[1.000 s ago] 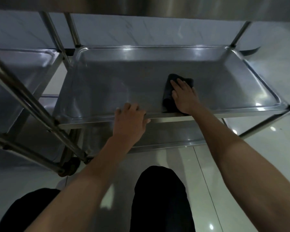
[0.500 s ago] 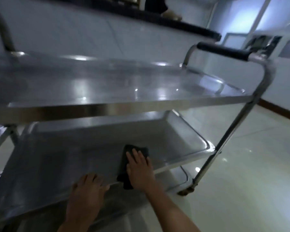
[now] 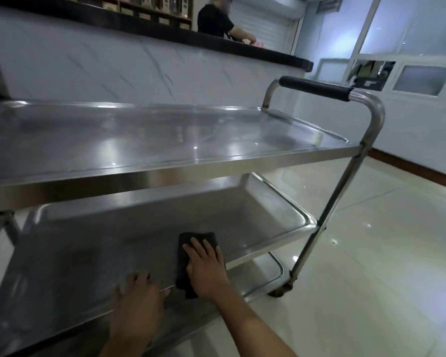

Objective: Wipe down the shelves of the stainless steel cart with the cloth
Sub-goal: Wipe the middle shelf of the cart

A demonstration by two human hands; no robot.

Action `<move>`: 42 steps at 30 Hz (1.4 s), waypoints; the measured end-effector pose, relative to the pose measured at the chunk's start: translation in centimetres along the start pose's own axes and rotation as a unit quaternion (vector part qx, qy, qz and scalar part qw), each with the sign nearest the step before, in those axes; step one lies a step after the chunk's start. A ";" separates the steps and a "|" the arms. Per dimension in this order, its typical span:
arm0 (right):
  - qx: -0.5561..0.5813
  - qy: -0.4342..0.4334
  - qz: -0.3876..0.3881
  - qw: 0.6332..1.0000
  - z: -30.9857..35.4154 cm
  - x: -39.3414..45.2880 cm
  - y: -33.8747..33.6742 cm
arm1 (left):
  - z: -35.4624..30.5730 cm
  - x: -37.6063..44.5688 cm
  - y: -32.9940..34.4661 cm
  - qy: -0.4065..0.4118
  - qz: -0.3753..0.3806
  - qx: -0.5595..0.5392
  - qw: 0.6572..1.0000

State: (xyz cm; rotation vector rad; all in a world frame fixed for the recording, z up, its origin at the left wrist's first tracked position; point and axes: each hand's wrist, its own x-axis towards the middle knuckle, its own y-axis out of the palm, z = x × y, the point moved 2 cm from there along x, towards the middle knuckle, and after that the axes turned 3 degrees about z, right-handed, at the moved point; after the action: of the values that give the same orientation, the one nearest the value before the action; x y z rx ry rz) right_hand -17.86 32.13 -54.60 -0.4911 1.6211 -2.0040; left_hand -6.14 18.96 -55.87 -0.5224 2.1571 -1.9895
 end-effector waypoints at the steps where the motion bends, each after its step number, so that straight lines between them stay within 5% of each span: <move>1: 0.001 0.002 -0.006 1.000 0.0 0.0 0.1 | 0.2 0.0 0.1 0.005 0.001 0.005 1.000; 11: 0.042 0.033 0.001 0.999 0.9 0.2 0.0 | 0.3 -0.1 -1.3 0.030 0.015 0.019 0.999; 19: 0.007 0.017 0.054 0.998 0.4 0.7 -1.1 | 0.9 0.6 0.2 0.092 -0.058 0.003 0.994; 30: 0.010 -0.041 0.025 0.999 -8.2 4.2 -2.0 | -7.7 4.4 0.8 0.075 -0.058 -0.052 0.994; 42: 0.017 -0.067 0.007 0.998 -21.3 7.0 -4.2 | -20.0 10.5 0.6 0.077 0.024 -0.069 0.994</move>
State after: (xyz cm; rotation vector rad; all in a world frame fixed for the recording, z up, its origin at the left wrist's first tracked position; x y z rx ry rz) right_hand -36.34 45.42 -55.48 -0.5873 1.5021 -1.9416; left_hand -22.90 33.92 -53.24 -0.3424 2.3876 -1.9247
